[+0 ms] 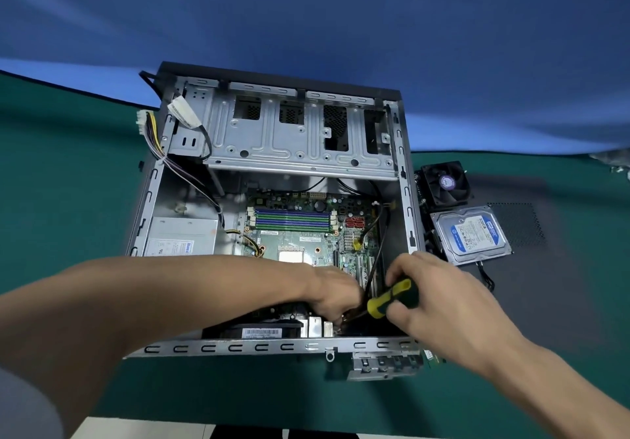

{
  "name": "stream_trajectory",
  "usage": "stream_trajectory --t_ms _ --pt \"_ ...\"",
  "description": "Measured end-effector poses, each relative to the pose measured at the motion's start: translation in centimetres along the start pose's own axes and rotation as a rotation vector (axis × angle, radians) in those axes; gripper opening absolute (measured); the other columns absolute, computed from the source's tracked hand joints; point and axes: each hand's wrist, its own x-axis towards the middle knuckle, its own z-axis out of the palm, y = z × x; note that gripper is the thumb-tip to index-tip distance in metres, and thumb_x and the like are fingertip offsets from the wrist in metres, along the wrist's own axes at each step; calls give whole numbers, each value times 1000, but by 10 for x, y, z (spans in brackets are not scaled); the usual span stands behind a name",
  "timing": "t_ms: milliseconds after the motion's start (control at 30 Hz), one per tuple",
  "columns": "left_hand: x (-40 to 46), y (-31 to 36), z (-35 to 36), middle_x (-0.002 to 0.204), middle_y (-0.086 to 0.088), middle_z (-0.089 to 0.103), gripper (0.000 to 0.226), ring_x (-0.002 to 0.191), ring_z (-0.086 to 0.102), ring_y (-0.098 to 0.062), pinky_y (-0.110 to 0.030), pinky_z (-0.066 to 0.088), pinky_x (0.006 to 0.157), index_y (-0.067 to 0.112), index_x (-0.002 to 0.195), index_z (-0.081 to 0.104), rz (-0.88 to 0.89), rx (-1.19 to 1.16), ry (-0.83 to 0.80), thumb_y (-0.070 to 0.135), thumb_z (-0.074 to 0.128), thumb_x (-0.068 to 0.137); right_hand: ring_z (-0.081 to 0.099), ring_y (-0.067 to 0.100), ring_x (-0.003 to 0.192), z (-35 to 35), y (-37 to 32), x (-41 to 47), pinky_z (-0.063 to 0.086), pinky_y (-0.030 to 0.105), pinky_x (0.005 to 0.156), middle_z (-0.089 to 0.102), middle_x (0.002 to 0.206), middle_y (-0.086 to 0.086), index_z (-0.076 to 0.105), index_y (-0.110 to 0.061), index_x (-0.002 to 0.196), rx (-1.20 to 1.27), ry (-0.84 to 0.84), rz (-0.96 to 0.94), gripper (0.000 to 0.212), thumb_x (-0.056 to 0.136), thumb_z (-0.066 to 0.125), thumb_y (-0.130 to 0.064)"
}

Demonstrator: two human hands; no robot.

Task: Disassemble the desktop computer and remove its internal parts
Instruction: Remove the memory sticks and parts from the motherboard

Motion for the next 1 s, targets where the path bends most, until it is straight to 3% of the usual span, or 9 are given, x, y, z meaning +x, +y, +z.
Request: stream_trajectory --t_ms 200,333,400,500,600,700,800,900,1000 --pt "-9 -3 3 64 0 50 16 61 54 -16 -19 39 47 8 79 61 -80 -180 32 19 58 90 51 11 76 -10 6 2 31 27 62 44 88 -16 43 -38 90 -47 37 35 18 76 55 -41" --pt "-23 -9 6 67 -3 52 19 63 55 -17 -30 53 60 3 84 62 -189 -334 84 19 56 92 55 16 87 -12 9 0 33 28 63 46 98 -13 42 -34 102 -195 -5 18 28 79 55 -44" --pt "-33 -15 6 72 -6 60 15 59 58 -15 -32 56 61 3 86 61 -264 -524 127 16 56 93 55 17 99 -10 9 1 35 28 67 50 108 -8 45 -28 114 -307 -20 1 38 81 55 -44" --pt "-52 -24 0 73 -11 67 10 49 61 -14 -25 47 40 0 89 58 -389 -943 250 9 55 93 53 22 106 -2 0 4 36 31 68 49 114 1 45 -19 118 -452 -84 21 41 84 56 -39" --pt "-71 -27 -11 74 -17 67 13 48 62 -19 -23 44 35 -6 91 58 -464 -1201 428 4 50 94 57 22 90 2 -6 7 37 29 63 55 103 3 48 -10 111 -496 -147 135 31 88 52 -31" --pt "-87 -24 -19 75 -20 69 15 51 66 -22 -23 51 39 -9 90 61 -488 -1387 670 0 49 93 53 24 74 -6 1 10 39 28 63 51 75 -1 50 -12 82 -269 -179 271 22 84 48 -34" --pt "-94 -10 -26 78 -23 69 12 58 67 -24 -26 56 48 -8 89 61 -472 -1622 878 -2 52 91 55 21 72 -9 19 13 40 29 64 48 67 -5 50 -15 82 -64 -75 258 31 81 51 -46" --pt "-91 18 -40 78 -22 70 10 60 69 -23 -24 56 49 -8 90 62 -408 -1734 937 0 55 90 54 14 61 -5 36 11 37 26 54 55 61 -6 55 -21 70 187 79 194 37 81 57 -56" --pt "-77 48 -58 83 -19 72 11 69 71 -24 -24 56 54 -4 93 63 -366 -1658 973 4 56 91 55 15 49 -3 56 10 41 29 52 59 49 -3 53 -18 58 686 156 105 38 86 64 -40"
